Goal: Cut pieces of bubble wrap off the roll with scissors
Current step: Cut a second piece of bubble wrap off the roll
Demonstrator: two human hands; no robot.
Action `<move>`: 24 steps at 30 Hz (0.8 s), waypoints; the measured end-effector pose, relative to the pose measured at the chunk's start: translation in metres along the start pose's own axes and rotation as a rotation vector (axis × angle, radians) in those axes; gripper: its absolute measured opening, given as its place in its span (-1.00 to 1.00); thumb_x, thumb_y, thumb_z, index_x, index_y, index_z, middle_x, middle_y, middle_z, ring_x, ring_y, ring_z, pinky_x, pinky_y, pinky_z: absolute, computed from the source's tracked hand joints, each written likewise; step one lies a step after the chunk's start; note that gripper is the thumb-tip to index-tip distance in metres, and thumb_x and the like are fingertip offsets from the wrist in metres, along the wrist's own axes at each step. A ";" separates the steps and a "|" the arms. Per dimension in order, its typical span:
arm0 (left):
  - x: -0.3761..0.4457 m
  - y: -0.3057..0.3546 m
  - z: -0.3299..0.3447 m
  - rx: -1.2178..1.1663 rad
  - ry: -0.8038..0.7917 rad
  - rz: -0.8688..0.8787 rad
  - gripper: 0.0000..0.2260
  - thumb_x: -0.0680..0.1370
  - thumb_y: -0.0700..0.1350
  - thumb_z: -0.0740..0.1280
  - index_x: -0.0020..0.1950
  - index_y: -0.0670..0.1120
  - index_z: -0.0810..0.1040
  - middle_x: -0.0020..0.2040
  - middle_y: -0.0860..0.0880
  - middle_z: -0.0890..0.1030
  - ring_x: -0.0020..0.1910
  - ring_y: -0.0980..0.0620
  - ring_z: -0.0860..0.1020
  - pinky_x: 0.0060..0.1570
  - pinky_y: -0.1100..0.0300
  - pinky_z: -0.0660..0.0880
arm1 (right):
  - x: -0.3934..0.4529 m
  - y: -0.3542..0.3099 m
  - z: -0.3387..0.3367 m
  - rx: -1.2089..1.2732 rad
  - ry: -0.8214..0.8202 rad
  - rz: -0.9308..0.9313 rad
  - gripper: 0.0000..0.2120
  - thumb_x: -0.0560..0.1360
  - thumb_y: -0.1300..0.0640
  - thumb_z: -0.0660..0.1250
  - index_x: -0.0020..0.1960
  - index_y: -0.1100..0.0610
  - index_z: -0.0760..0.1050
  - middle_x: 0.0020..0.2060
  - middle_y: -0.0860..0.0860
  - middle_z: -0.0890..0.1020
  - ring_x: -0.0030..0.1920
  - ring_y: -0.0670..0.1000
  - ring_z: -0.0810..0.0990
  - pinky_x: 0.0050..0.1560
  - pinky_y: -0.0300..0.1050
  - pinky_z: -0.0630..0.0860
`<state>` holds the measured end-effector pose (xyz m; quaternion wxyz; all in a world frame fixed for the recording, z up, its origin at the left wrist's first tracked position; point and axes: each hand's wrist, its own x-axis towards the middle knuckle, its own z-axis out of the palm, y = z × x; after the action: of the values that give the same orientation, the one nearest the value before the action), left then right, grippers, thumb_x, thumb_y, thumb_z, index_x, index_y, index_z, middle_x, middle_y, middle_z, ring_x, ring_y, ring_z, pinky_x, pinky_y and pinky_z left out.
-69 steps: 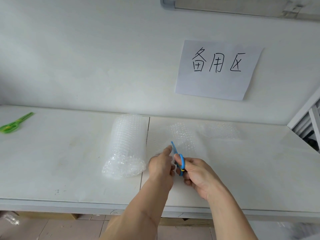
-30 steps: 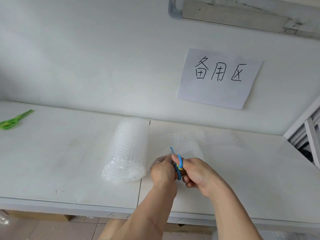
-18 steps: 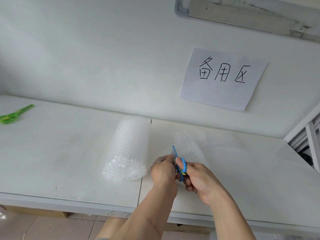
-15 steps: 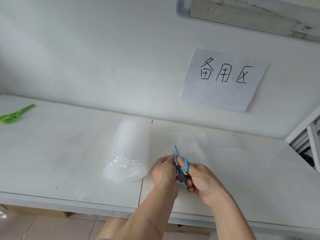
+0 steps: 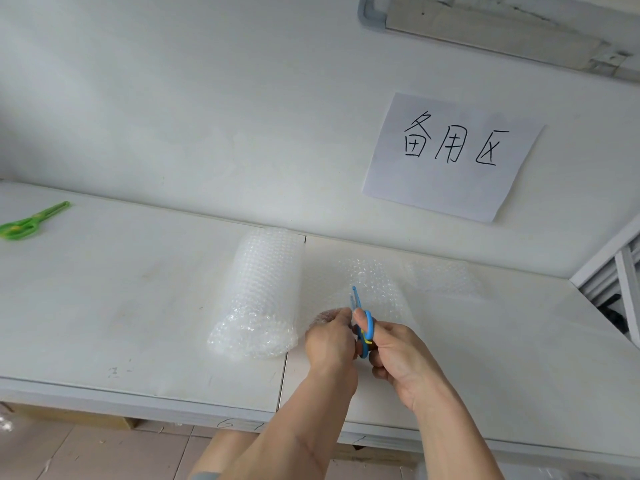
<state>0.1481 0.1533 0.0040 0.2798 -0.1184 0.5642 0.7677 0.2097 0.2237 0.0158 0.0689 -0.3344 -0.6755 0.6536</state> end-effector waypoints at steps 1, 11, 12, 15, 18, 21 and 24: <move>-0.001 0.000 0.000 0.012 0.002 0.003 -0.89 0.53 -0.22 0.30 -0.14 -0.18 0.61 -0.32 -0.13 0.56 -0.55 0.03 0.38 -0.51 0.25 0.33 | 0.001 -0.002 0.000 -0.006 0.006 0.000 -0.60 0.41 -0.24 0.42 -0.18 0.13 0.62 -0.36 0.05 0.46 -0.47 -0.05 0.23 -0.44 -0.20 0.18; -0.004 0.002 -0.003 0.036 -0.019 -0.012 -0.89 0.52 -0.21 0.30 -0.12 -0.14 0.63 -0.29 -0.11 0.59 -0.47 0.00 0.40 -0.46 0.23 0.34 | 0.007 0.001 -0.002 -0.037 0.002 0.000 -0.58 0.42 -0.25 0.42 -0.12 0.14 0.62 -0.31 0.09 0.48 -0.44 -0.04 0.25 -0.44 -0.19 0.21; -0.005 0.001 -0.003 0.043 -0.019 -0.014 -0.90 0.52 -0.21 0.31 -0.12 -0.13 0.63 -0.30 -0.12 0.59 -0.48 0.01 0.38 -0.46 0.23 0.34 | 0.008 -0.001 -0.002 -0.043 0.004 0.001 -0.58 0.43 -0.25 0.41 -0.13 0.14 0.63 -0.32 0.08 0.50 -0.44 -0.03 0.25 -0.43 -0.18 0.20; -0.006 0.002 -0.003 0.054 -0.018 -0.020 -0.89 0.52 -0.18 0.33 -0.17 -0.09 0.62 -0.36 -0.10 0.55 -0.50 0.01 0.31 -0.45 0.22 0.31 | 0.012 -0.005 -0.004 -0.076 0.024 -0.011 -0.57 0.39 -0.26 0.43 -0.16 0.13 0.64 -0.33 0.06 0.52 -0.42 -0.02 0.26 -0.42 -0.17 0.21; -0.007 0.004 -0.003 0.053 -0.019 -0.022 -0.86 0.52 -0.18 0.32 -0.21 -0.06 0.62 -0.38 -0.09 0.54 -0.51 0.01 0.30 -0.43 0.21 0.30 | 0.014 -0.004 -0.004 -0.092 0.030 -0.018 -0.54 0.38 -0.25 0.44 -0.15 0.18 0.62 -0.33 0.07 0.50 -0.42 -0.02 0.25 -0.42 -0.17 0.21; -0.007 0.003 -0.003 0.052 -0.015 -0.029 -0.81 0.54 -0.19 0.30 -0.23 -0.05 0.64 -0.39 -0.10 0.53 -0.51 0.01 0.30 -0.43 0.21 0.30 | 0.014 -0.004 -0.004 -0.093 0.023 0.009 -0.50 0.40 -0.24 0.43 -0.12 0.24 0.64 -0.36 0.03 0.57 -0.42 -0.02 0.27 -0.41 -0.17 0.23; -0.005 0.002 -0.002 0.036 0.014 -0.022 -0.90 0.54 -0.18 0.30 -0.09 -0.12 0.61 -0.33 -0.08 0.53 -0.49 0.01 0.31 -0.46 0.22 0.31 | 0.014 -0.007 -0.006 -0.121 0.019 0.023 -0.54 0.38 -0.27 0.42 -0.15 0.15 0.67 -0.36 0.01 0.60 -0.42 -0.03 0.30 -0.39 -0.17 0.26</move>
<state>0.1506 0.1497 0.0078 0.2861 -0.1250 0.5785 0.7535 0.1999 0.2370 0.0180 0.0474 -0.3518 -0.7092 0.6091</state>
